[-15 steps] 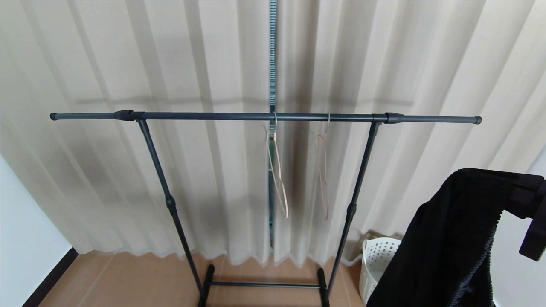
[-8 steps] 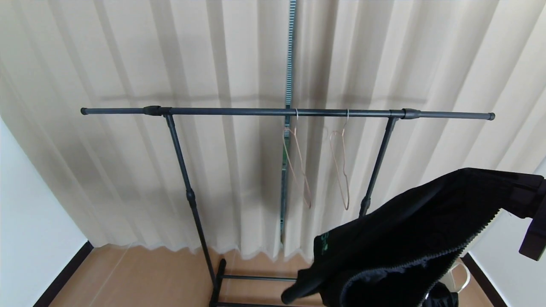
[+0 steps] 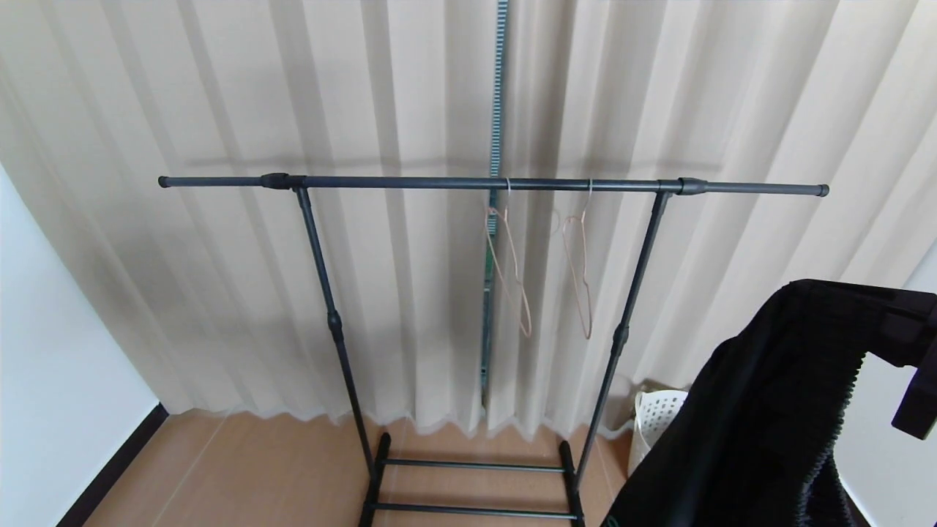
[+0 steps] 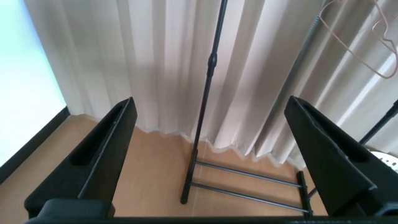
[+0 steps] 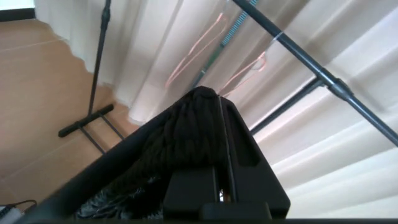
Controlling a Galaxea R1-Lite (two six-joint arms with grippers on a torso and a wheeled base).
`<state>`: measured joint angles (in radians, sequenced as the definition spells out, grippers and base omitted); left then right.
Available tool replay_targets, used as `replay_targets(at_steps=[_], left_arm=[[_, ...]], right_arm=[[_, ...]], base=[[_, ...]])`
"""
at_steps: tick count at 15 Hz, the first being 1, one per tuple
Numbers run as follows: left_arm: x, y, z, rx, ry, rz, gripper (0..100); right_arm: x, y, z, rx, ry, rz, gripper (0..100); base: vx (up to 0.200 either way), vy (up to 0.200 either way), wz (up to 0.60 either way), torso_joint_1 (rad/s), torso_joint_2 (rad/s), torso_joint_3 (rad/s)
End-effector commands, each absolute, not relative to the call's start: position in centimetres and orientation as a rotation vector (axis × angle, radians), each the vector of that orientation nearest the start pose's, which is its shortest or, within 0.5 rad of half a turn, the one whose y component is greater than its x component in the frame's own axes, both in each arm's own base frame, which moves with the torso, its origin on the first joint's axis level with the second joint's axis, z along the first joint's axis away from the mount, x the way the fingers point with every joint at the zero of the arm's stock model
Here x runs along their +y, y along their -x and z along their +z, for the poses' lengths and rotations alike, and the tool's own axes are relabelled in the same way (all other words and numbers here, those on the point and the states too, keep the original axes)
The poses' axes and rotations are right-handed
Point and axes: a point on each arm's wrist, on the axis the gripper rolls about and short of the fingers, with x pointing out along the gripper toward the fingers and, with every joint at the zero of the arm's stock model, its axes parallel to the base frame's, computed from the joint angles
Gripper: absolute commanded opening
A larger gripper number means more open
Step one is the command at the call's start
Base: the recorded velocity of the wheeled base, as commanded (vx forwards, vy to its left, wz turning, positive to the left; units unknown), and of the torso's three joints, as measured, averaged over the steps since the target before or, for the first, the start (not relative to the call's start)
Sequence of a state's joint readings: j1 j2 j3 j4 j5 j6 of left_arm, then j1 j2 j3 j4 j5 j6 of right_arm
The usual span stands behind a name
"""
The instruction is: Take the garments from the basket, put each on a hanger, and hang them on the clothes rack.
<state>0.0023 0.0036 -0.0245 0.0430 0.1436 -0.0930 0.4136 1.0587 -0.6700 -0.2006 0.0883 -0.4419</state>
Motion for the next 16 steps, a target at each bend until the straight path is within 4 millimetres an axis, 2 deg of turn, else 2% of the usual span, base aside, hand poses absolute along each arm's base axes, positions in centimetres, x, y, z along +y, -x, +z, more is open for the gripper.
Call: replay_targets(at_steps=[1,2,5,13,16], left_arm=[[0.3,2.5,7.8,0.015,0.092,0.148,100],[0.3,2.5,7.8,0.015,0.092,0.148,100],[0.3,2.5,7.8,0.015,0.092,0.148,100],[0.3,2.5,7.8,0.014,0.092,0.15,100],[0.3,2.5,7.8,0.016,0.089,0.148,100]], right_arm=[[6.0,-13.1,24.3,0.085,0.464,0.538,0],[6.0,-13.1,24.2,0.088,0.466,0.539,0],[6.0,-13.2,24.0,0.093,0.466,0.541,0],[6.1,-13.3,23.5,0.109,0.478,0.544,0],[6.1,-13.4,22.3,0.059,0.539,0.543,0]], base=[[0.0,0.0,0.0,0.0,0.0,0.0],[0.0,0.0,0.0,0.0,0.0,0.0],[0.0,0.0,-0.6,0.004,0.0,0.004],[0.0,0.0,0.0,0.0,0.0,0.0],[0.0,0.0,0.0,0.0,0.0,0.0]])
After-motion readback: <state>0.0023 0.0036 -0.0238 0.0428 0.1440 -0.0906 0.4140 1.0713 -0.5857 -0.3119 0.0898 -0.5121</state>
